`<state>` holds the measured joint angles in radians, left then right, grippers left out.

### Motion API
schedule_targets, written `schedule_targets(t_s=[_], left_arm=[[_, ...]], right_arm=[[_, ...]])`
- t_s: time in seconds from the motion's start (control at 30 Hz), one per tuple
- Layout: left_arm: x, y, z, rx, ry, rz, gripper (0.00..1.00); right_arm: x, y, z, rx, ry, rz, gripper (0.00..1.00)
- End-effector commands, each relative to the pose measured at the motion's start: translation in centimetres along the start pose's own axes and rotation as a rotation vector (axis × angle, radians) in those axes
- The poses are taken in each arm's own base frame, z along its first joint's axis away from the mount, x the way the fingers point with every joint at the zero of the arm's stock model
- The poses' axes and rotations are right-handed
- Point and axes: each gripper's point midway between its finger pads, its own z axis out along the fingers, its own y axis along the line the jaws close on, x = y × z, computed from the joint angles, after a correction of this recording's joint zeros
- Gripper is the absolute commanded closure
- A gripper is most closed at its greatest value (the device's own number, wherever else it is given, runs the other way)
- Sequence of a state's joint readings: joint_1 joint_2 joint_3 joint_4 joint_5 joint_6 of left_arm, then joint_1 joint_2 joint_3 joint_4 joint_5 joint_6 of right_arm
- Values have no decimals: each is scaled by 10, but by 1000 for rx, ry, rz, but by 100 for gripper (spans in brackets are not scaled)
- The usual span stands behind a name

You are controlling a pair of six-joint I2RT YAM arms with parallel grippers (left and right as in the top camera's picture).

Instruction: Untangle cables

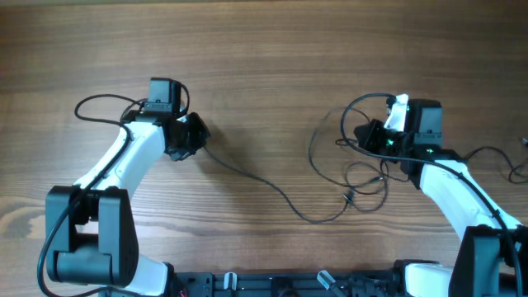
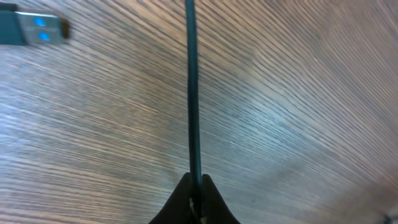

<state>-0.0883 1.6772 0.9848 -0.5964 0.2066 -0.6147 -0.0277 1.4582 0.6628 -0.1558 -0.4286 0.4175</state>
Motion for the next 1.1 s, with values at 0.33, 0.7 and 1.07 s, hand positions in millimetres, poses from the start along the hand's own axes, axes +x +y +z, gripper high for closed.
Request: schedule_targets(t_s=[0.33,0.7,1.07], left_arm=[[-35,45,-12,-168,-158,-156,88],[-49,73,-19,-274,-228,-197,89],[-69,91,-31,-346,-395,-391,85]], right_arm=[[33,-38,-9,225,78,437,0],[15,-37,-51,294,-82,550,0],[57,-20,-87,289,10,757,0]])
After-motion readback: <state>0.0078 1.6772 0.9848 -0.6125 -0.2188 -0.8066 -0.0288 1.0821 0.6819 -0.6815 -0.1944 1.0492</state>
